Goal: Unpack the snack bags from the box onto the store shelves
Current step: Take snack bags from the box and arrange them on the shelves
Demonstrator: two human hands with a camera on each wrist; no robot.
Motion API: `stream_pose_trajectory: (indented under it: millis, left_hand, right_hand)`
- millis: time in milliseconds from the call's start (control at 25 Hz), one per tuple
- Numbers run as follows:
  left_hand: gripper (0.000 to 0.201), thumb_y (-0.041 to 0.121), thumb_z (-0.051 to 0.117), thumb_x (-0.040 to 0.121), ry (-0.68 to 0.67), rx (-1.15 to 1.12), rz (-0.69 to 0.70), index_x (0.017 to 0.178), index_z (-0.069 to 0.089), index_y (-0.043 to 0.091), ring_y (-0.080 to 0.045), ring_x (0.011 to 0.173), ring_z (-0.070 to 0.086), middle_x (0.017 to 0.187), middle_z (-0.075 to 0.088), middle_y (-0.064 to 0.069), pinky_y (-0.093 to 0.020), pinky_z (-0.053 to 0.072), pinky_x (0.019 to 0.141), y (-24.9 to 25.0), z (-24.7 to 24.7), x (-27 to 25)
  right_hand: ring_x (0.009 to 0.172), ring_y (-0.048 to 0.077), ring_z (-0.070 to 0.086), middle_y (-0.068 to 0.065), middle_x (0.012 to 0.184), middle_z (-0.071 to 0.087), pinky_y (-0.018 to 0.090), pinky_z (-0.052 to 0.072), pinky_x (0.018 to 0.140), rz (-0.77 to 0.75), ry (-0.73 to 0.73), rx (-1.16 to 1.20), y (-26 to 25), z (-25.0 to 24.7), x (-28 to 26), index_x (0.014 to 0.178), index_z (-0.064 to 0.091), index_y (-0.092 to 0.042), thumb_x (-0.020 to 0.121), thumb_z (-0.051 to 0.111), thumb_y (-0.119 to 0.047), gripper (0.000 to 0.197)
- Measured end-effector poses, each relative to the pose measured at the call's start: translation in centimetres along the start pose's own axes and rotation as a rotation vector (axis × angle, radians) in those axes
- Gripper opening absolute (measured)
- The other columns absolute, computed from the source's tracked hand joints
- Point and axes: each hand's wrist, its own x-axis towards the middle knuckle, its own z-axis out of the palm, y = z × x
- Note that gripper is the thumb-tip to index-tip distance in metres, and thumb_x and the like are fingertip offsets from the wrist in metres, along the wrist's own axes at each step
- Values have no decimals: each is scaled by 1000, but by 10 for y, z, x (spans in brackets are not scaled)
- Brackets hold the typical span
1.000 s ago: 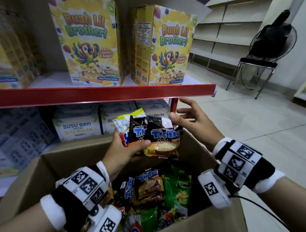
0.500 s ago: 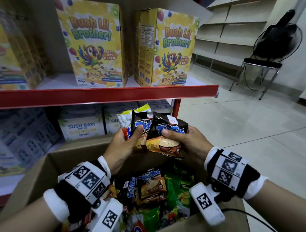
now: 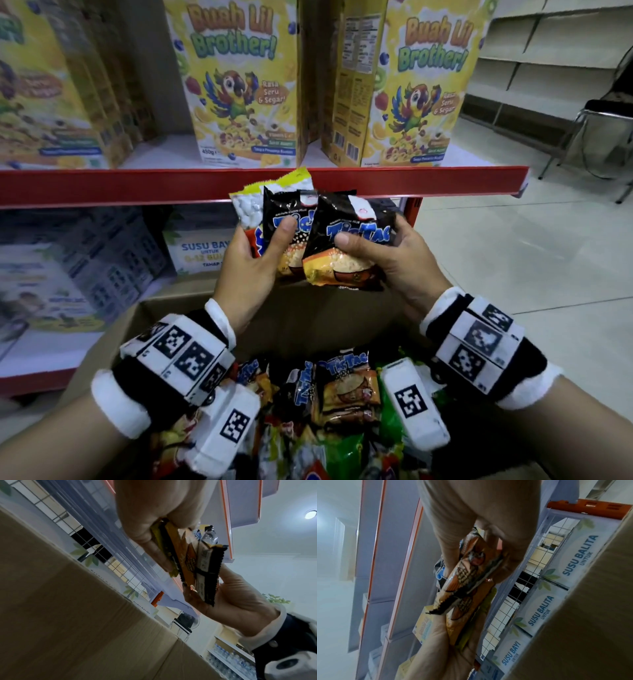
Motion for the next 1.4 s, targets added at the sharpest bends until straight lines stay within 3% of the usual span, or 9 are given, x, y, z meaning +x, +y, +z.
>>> stream_pose_trajectory:
  millis: [120, 240, 480, 640, 720, 801, 881, 1081, 1401]
  left_hand:
    - [52, 42, 58, 82, 34, -12, 87, 127, 50, 17, 6, 109, 60, 117, 64, 15, -7, 46, 85, -5, 4, 7]
    - [47, 40, 60, 82, 66, -29, 112, 123, 50, 19, 5, 109, 60, 116, 63, 18, -8, 45, 86, -2, 10, 16]
    - [31, 44, 63, 81, 124, 105, 139, 104, 56, 25, 12, 91, 61, 91, 66, 24, -3, 42, 78, 74, 8, 62]
    - [22, 45, 65, 82, 159, 140, 69, 85, 49, 30, 14, 66, 56, 66, 61, 26, -1, 39, 65, 160, 10, 82]
    - [29, 51, 65, 81, 159, 131, 43, 88, 55, 25, 10, 74, 61, 75, 66, 21, -6, 44, 68, 207, 8, 91]
    - [46, 57, 59, 75, 137, 138, 17, 92, 61, 14, -7, 82, 67, 84, 70, 5, -22, 51, 71, 255, 5, 101]
    - [55, 60, 58, 74, 115, 161, -3, 95, 62, 10, -15, 85, 68, 87, 71, -5, -30, 54, 73, 312, 2, 116]
    - [31, 47, 60, 82, 93, 143, 39, 107, 60, 30, 7, 97, 64, 101, 69, 26, -7, 47, 77, 454, 6, 167]
    - [54, 68, 56, 75, 9, 154, 133, 113, 57, 28, 1, 100, 65, 105, 70, 20, -13, 49, 81, 625, 26, 228]
  right_hand:
    - [89, 23, 72, 5, 99, 74, 33, 57, 71, -59, 1, 19, 4, -1, 3, 105, 61, -19, 55, 85, -23, 56]
    - [89, 19, 72, 4, 98, 75, 28, 56, 69, -99, 66, 7, -1, 6, 8, 106, 61, -16, 62, 83, -19, 49]
    - [106, 22, 67, 3, 114, 70, 46, 53, 92, -129, 165, -37, -78, 41, 15, 125, 52, -15, 72, 79, -24, 60]
    - [103, 22, 68, 3, 110, 71, 48, 53, 90, -90, 140, -55, -161, 62, 20, 119, 55, -18, 73, 77, -19, 51]
    - [98, 19, 70, 0, 105, 73, 35, 57, 80, -68, 123, -70, -211, 72, 18, 113, 58, -20, 71, 79, -21, 46]
    - [95, 15, 70, -3, 103, 73, 24, 56, 74, -58, 94, -93, -259, 81, 16, 111, 58, -21, 68, 80, -24, 48]
    - [94, 13, 70, -5, 103, 74, 22, 56, 73, -53, 56, -99, -316, 92, 20, 110, 58, -23, 65, 78, -29, 50]
    - [95, 16, 70, -2, 104, 73, 31, 58, 77, -87, 3, -109, -463, 122, 37, 111, 57, -23, 66, 77, -30, 50]
    - [95, 16, 70, -4, 104, 73, 23, 57, 73, -181, -115, -124, -648, 136, 64, 115, 56, -23, 63, 79, -29, 57]
